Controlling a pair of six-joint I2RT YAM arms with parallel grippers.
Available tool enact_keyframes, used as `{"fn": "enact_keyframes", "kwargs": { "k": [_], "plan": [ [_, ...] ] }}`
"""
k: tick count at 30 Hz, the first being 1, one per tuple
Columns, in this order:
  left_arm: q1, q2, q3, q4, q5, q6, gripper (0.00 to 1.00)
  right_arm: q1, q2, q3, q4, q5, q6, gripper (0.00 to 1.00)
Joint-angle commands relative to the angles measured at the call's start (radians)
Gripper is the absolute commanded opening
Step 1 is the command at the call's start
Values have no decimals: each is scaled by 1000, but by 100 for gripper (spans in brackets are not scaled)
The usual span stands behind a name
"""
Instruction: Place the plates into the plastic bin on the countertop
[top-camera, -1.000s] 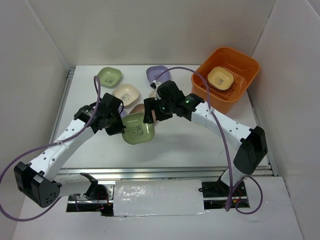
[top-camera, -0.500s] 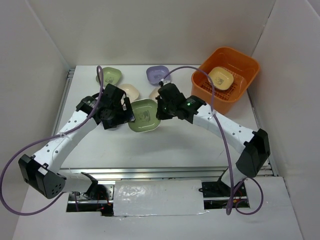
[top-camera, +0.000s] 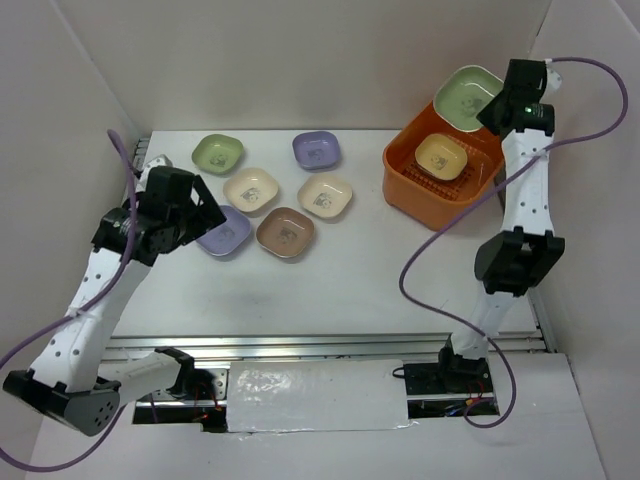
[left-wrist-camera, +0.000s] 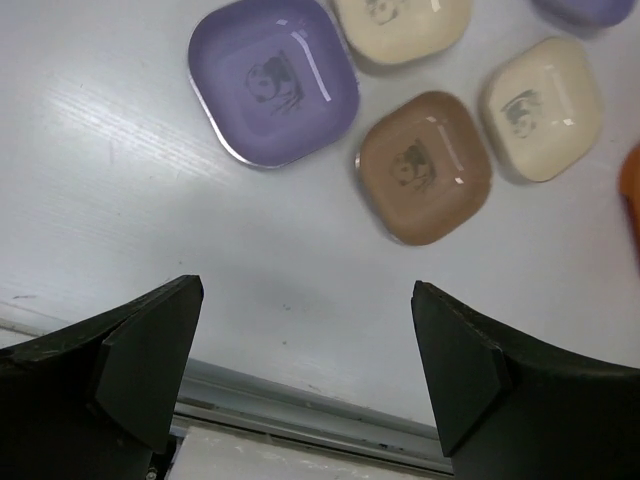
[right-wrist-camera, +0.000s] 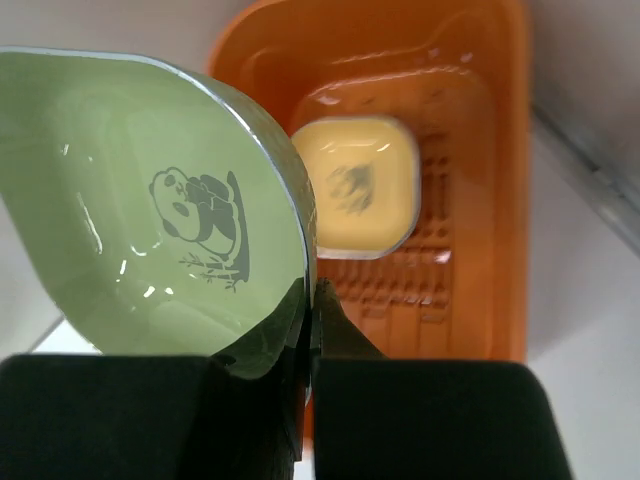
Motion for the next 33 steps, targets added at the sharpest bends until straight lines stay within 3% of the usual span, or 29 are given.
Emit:
{"fn": "enact_keyframes", "kwargs": {
  "k": [1,6,13,18,19,22,23,25,33],
  "plan": [
    [34,37,-82,24,53,71,99,-75,187,110,-90,-87,-4,0],
    [64,25,-159,78,140,119,99,-135,277,96,4,-82,28,2],
    [70,39,-194,68,121,134,99,-147,423,156,31,-132,20,3],
    [75,54,-228,82,125,125,99,-146,469,144,82,-167,31,10],
    [75,63,-231,84,127,122,99,-146,471,139,90,-184,33,16],
    [75,80,-236,99,128,119,99,-146,472,127,132,-204,37,50],
    [74,83,-239,105,121,119,99,-143,465,127,158,-259,42,71],
    [80,92,-260,131,110,110,99,-137,445,119,194,-304,39,100],
    [213,141,-400,238,125,-19,99,-54,235,221,199,-307,33,100]
  ]
}}
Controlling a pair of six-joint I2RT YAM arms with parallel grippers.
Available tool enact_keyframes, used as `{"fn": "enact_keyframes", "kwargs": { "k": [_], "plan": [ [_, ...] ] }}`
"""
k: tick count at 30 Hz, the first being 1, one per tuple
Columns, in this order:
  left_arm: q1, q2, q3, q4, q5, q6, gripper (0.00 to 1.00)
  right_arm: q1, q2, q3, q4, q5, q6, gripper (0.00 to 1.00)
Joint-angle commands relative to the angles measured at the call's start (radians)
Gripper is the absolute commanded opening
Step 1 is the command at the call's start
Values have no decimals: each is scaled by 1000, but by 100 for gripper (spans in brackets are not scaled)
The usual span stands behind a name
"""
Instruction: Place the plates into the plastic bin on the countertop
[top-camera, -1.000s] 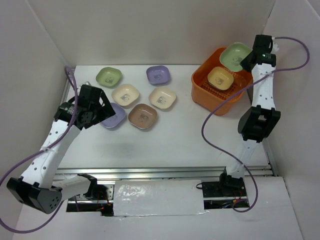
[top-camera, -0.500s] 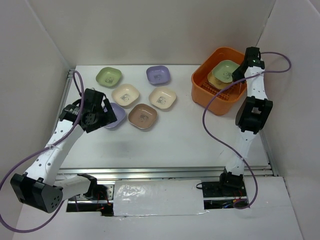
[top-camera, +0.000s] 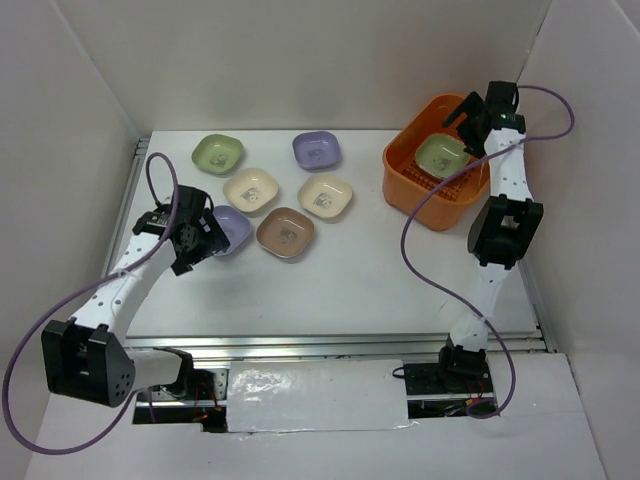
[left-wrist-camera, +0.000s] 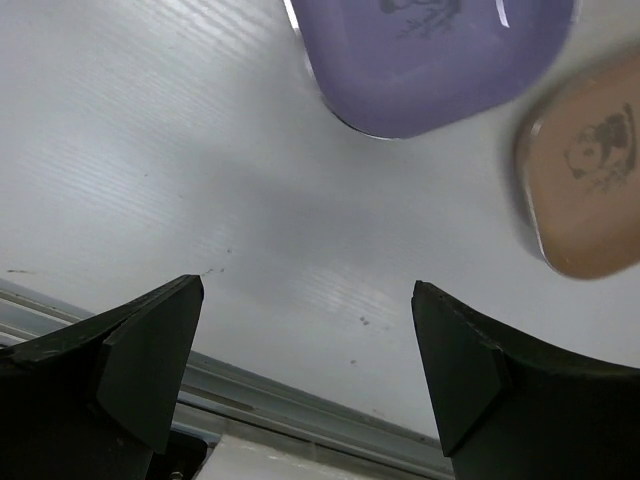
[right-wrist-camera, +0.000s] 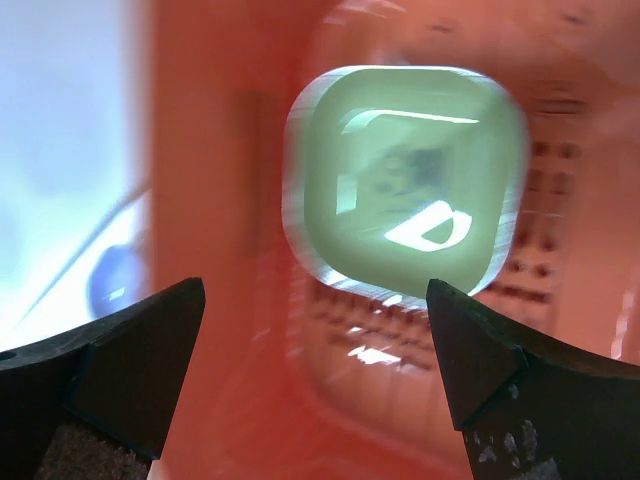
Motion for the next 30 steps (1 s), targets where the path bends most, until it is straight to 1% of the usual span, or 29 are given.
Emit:
{"fn": "enact_keyframes", "kwargs": {
  "k": [1,2,3,5,6,7,8,9,10,11,13,15,16,18,19,21,23,24,25,26,27,28,29,30],
  "plan": [
    [73,19,-42,79,11,-79,99,63,-229,54,62,5,-2,100],
    [87,24,-49,113,13,-82,99,77,-301,25,77,22,-5,100],
    [115,30,-60,133,15,-82,99,91,-338,-2,81,49,-10,100],
    [142,59,-75,197,31,-74,99,132,-428,-85,82,42,-23,100],
    [170,87,-80,222,47,-67,99,145,-459,-110,78,18,-28,100],
    [182,102,-85,245,59,-61,99,180,-526,-188,85,-5,-33,100],
    [189,119,-98,303,73,-51,99,198,-560,-238,115,-27,-48,100],
    [221,153,-102,327,74,-51,99,209,-599,-288,141,-47,-50,100],
    [227,177,-105,347,77,-48,99,241,-634,-393,167,-94,-51,100],
    [244,199,-114,407,99,-44,99,273,-697,-438,215,-114,-47,100],
    [255,272,-114,446,104,-44,99,301,-758,-527,250,-153,-43,100],
    [265,353,-102,481,111,-50,99,344,-777,-547,241,-153,-42,100],
    [268,380,-83,486,107,-51,93,356,-783,-550,223,-156,-54,100],
    [278,444,-66,481,100,-64,86,389,-786,-543,201,-150,-60,100],
    [276,461,-53,480,96,-65,71,398,-795,-541,181,-144,-68,100],
    [281,493,-46,475,76,-70,52,422,-817,-550,175,-130,-73,100],
    [288,516,-34,454,67,-76,17,448,-829,-567,181,-121,-71,100],
    [293,521,-20,429,62,-85,2,458,-831,-572,181,-125,-70,100],
    [297,510,-10,385,18,-114,0,468,-826,-578,180,-136,-70,100],
    [298,494,0,337,-14,-140,0,499,-812,-578,178,-144,-71,100],
    [293,469,3,235,-46,-162,0,520,-802,-576,172,-154,-83,100],
    [287,402,0,186,-80,-213,0,545,-786,-575,169,-176,-91,100],
    [278,360,-6,140,-147,-232,0,598,-747,-561,169,-202,-120,100],
    [256,319,-16,78,-174,-243,0,631,-722,-550,161,-220,-132,100]
  ]
}}
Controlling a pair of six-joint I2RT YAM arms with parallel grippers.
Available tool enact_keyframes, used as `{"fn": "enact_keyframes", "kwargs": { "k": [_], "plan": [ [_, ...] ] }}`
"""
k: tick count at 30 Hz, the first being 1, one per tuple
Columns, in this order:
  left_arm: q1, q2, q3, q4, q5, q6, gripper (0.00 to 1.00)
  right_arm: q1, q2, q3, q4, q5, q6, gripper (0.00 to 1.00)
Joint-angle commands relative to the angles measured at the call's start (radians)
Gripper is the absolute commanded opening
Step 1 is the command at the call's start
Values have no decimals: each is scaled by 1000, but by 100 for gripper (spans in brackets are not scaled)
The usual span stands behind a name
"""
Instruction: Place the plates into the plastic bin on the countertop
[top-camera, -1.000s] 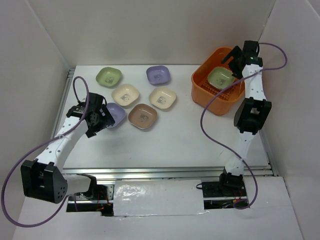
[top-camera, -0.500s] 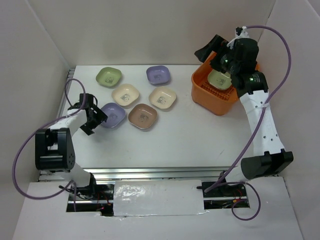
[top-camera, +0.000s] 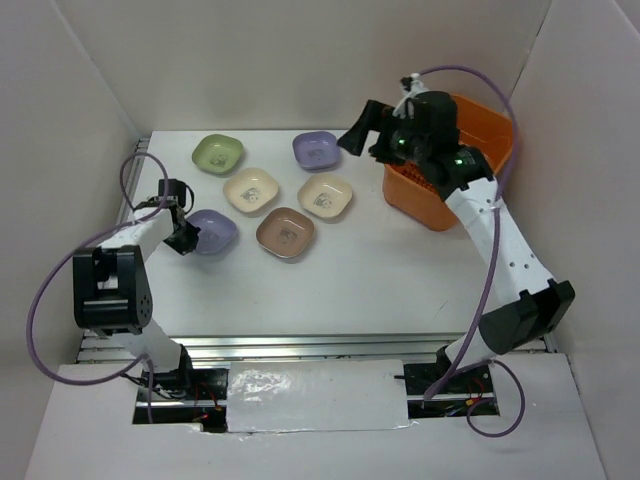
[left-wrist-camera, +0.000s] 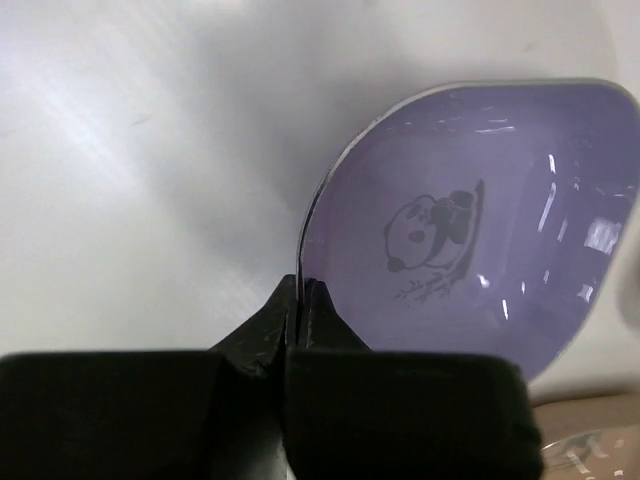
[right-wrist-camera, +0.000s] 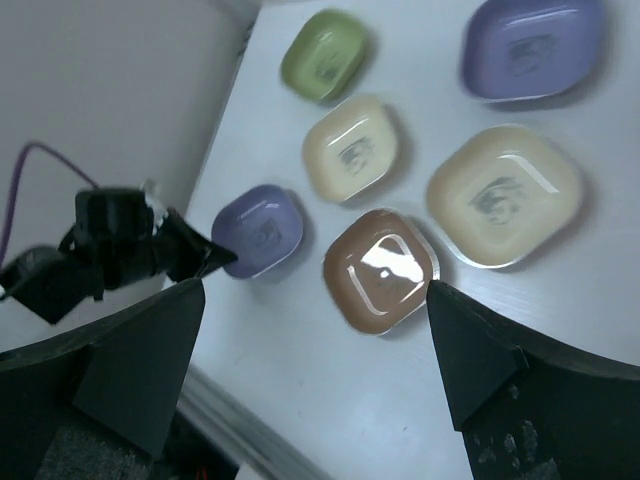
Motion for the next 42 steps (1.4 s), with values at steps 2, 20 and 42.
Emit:
{"fn": "enact_keyframes", "kwargs": {
  "k": [2,20,42],
  "plan": [
    [-47,-234,-23,-287,-197,-27,0,162,152,100,-31,-93,-109,100],
    [-342,-322,349,-399,43,214,0,442,524,311,-149,84,-91,80],
    [-356,-462,425,-365,-78,118,99,-303,233,200,-318,502,145,0]
  ]
}}
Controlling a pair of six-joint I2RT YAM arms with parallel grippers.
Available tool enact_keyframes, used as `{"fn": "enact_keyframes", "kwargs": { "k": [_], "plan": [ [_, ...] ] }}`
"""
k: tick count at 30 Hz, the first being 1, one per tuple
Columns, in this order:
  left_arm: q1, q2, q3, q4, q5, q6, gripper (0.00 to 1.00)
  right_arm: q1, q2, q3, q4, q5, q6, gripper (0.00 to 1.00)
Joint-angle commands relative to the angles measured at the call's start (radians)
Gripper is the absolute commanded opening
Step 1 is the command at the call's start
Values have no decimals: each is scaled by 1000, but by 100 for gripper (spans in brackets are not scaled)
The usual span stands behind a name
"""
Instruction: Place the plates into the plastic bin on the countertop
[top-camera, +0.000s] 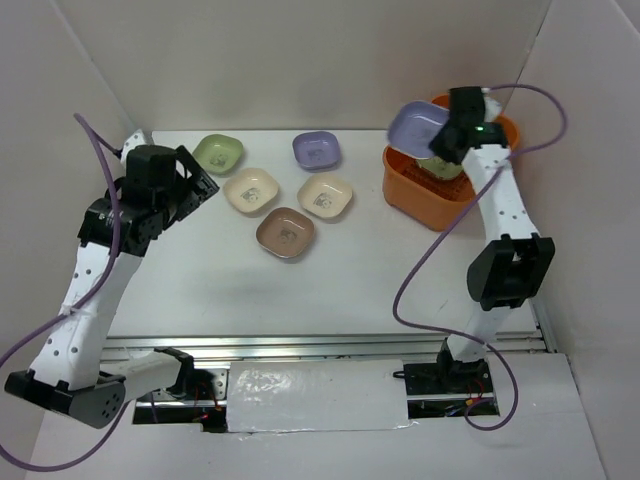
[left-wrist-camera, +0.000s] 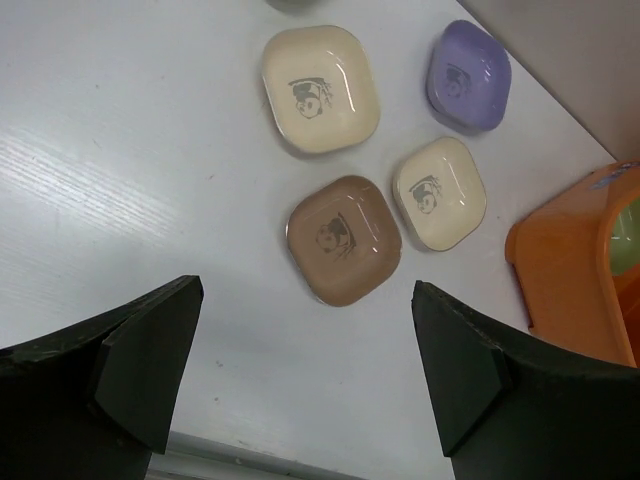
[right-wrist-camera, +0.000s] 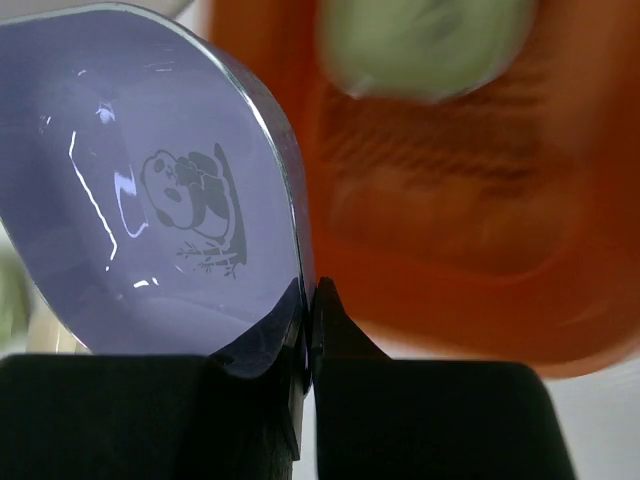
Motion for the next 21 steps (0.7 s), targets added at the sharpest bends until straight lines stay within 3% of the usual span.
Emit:
{"fn": "enact_keyframes", "kwargs": {
  "k": [1,3,9,12,17,20,21],
  "plan": [
    [6,50,-52,77,56,45,99,-147,-35,66,-49,33,39,0],
    [7,79,-69,89,127,71,99,-230,42,106,-50,7,45,0],
    [-8,149,-86,112,247,129,99,-322,260,281,-60,15,67,0],
    [-11,175,-104,129,276,146,99,-338,369,443,-84,-2,73,0],
    [-16,197,-130,148,293,163,99,-350,453,489,-46,-53,73,2],
    [-16,220,-144,152,314,171,99,-349,461,457,7,-96,67,11],
    [-19,229,-147,155,319,175,99,-349,461,448,21,-109,62,19]
  ]
}}
